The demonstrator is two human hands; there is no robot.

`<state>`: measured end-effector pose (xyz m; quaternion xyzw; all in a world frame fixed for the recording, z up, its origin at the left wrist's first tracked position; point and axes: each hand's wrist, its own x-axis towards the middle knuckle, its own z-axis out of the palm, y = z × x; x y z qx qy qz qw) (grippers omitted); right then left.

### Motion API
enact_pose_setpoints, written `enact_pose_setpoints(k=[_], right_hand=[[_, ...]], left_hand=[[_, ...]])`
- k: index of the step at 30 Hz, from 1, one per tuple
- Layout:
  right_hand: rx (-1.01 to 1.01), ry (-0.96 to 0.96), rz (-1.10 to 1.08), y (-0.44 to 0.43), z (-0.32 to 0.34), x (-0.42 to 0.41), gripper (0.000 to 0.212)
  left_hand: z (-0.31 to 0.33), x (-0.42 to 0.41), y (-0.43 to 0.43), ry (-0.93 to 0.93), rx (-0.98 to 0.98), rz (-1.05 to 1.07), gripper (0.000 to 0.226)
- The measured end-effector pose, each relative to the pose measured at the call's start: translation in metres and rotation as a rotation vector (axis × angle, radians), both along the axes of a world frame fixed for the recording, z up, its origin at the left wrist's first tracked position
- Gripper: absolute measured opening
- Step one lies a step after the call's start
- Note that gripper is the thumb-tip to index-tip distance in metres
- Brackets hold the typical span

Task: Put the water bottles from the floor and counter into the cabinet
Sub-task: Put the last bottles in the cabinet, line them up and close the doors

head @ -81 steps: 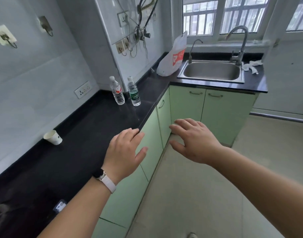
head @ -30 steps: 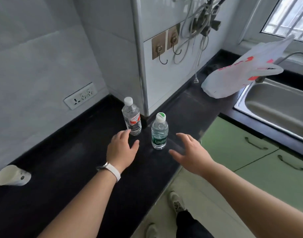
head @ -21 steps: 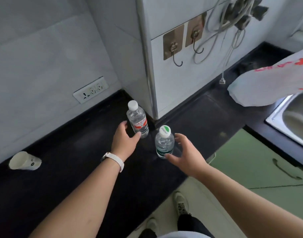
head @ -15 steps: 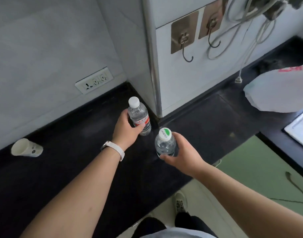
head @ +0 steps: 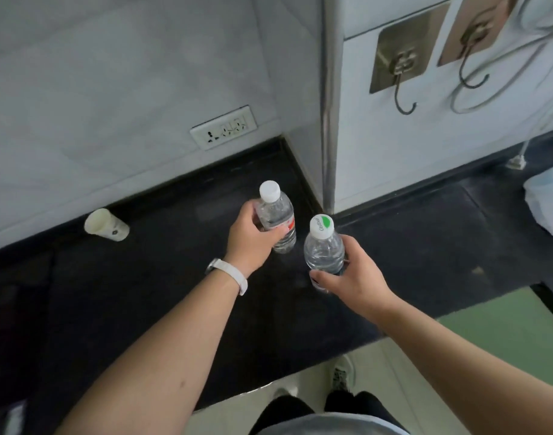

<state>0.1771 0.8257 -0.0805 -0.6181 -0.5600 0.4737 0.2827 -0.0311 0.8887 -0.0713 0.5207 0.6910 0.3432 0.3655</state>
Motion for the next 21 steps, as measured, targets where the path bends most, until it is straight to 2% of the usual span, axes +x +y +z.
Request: enact_pose_setpoints(k=[9, 15, 21], right_hand=[[0.039, 0.031, 0.176, -0.012, 0.021, -0.04, 0.053], [0.024, -0.002, 0.36, -0.038, 0.03, -0.113, 0.055], [0.014, 0.008, 0.567, -0.106, 0.055, -0.198, 0.058]], left_hand=[[0.016, -0.062, -0.087, -0.029, -0.038, 0.246, 0.053], [0.034, -0.121, -0.175, -0.079, -0.004, 0.43, 0.057], [0.042, -0.185, -0.29, -0.101, 0.047, 0.654, 0.053]])
